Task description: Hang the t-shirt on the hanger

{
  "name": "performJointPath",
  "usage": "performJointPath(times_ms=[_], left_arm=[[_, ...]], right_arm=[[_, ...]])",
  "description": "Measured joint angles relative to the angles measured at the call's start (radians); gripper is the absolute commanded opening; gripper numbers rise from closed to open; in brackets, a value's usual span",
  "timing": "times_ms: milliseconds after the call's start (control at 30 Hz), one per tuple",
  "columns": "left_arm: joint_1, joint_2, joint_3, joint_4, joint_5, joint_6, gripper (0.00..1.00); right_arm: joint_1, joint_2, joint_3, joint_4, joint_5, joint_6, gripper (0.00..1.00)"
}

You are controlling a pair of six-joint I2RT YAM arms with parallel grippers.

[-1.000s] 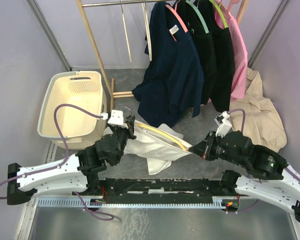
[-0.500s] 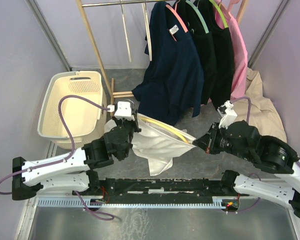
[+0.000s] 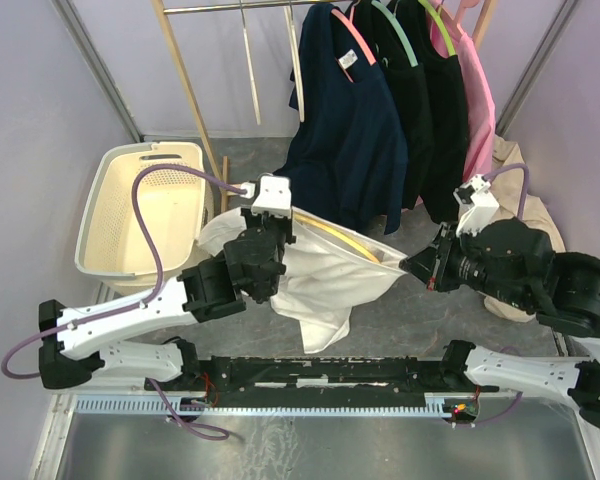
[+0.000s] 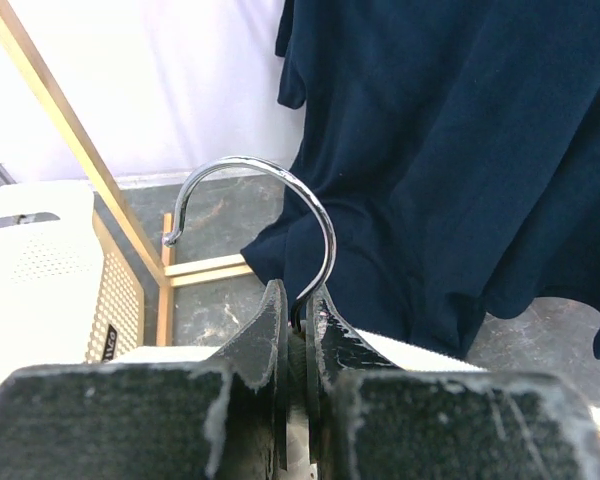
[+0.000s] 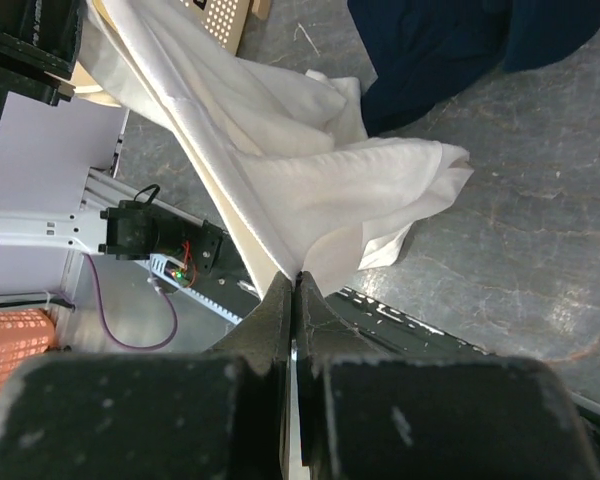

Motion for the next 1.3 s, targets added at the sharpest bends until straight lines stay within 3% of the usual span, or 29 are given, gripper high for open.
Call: performJointPath(times_ms=[233,567,767,1000,1067,1300], left_arm=[[0.000,0.083,0.104,-0.035,-0.060,0.080,0.03],[0.000,0.171,0.212,-0.036,-0.142,0.214,0.03],[-0.008,0.173,0.252,-0.086,-0.137,0.185,0.03],[-0.023,0.163,0.273,-0.236,-0.074,0.032,0.03],[-0.027,0.154,0.273,-0.274,-0.055,-0.006,0.03],[-0.042,0.080,0.253,-0.344,0.012,-0.082,0.03]], right_arm=[[0.000,0.074,0.115,-0.050,0.012,-0.046,0.01],[0.000,0.086,0.038,0.025,-0.069,-0.049,0.01],[0.000,0.100,-0.038,0.143,-0.117,-0.049,0.01],[0.000,0.171,-0.095,0.256,-0.142,-0.055,0.01],[0.000,0.181,-0.104,0.268,-0.143,-0.060,0.06],[0.000,0.231,-0.127,0.301,-0.154,-0.106,0.57]])
